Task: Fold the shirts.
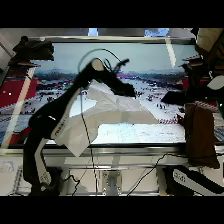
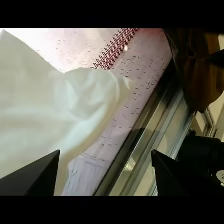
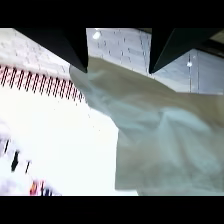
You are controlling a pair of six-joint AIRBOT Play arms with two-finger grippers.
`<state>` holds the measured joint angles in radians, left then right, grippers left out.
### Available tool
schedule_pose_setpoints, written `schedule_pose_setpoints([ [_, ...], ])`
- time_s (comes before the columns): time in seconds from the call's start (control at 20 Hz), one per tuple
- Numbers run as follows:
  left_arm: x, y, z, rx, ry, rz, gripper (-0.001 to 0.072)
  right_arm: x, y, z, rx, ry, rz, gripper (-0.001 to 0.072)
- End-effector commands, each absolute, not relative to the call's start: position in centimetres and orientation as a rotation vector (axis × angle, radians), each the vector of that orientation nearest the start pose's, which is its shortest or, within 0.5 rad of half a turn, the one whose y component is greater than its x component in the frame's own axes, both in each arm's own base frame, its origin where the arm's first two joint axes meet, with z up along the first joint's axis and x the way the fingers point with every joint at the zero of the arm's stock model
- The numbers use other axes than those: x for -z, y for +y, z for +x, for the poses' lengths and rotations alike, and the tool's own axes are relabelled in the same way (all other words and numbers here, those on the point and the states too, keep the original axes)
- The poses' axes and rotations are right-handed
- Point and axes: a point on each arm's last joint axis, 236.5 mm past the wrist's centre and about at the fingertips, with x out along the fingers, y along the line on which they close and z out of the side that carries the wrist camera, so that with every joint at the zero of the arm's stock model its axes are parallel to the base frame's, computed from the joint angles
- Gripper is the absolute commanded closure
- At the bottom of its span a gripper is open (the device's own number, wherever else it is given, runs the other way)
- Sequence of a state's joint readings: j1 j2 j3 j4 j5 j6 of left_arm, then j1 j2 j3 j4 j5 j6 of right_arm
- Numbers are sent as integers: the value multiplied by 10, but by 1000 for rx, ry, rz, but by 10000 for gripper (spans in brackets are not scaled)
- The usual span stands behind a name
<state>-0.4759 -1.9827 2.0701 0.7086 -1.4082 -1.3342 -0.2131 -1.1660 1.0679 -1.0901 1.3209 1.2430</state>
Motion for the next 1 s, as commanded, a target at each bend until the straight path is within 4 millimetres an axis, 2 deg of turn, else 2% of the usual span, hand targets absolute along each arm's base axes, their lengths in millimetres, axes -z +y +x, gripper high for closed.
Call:
schedule_pose_setpoints([
  [0.0, -108, -311, 413, 1079, 1293, -242, 127, 28, 46, 278, -360, 1453, 500, 276],
  [0.05, -114, -286, 410, 1058, 1319, -239, 127, 42, 50, 269, -350, 1473, 523, 276],
  [0.15, -121, -244, 402, 1010, 1363, -242, 133, 62, 54, 265, -313, 1461, 576, 272],
  [0.25, -124, -212, 408, 929, 1356, -245, 148, 68, 59, 272, -323, 1415, 603, 267],
  [0.3, -127, -202, 411, 909, 1347, -252, 148, 69, 59, 279, -323, 1386, 607, 267],
  [0.45, -123, -183, 409, 872, 1382, -248, 166, 78, 51, 301, -289, 1309, 601, 267],
  [0.55, -116, -174, 408, 834, 1405, -220, 172, 82, 54, 308, -304, 1292, 622, 267],
  [0.65, -107, -165, 406, 790, 1434, -196, 208, 82, 59, 319, -323, 1260, 655, 267],
  [0.85, -93, -148, 381, 764, 1499, -242, 210, 48, 54, 359, -368, 1158, 625, 268],
  [0.95, -87, -134, 366, 740, 1528, -280, 221, 35, 48, 370, -370, 1132, 581, 274],
])
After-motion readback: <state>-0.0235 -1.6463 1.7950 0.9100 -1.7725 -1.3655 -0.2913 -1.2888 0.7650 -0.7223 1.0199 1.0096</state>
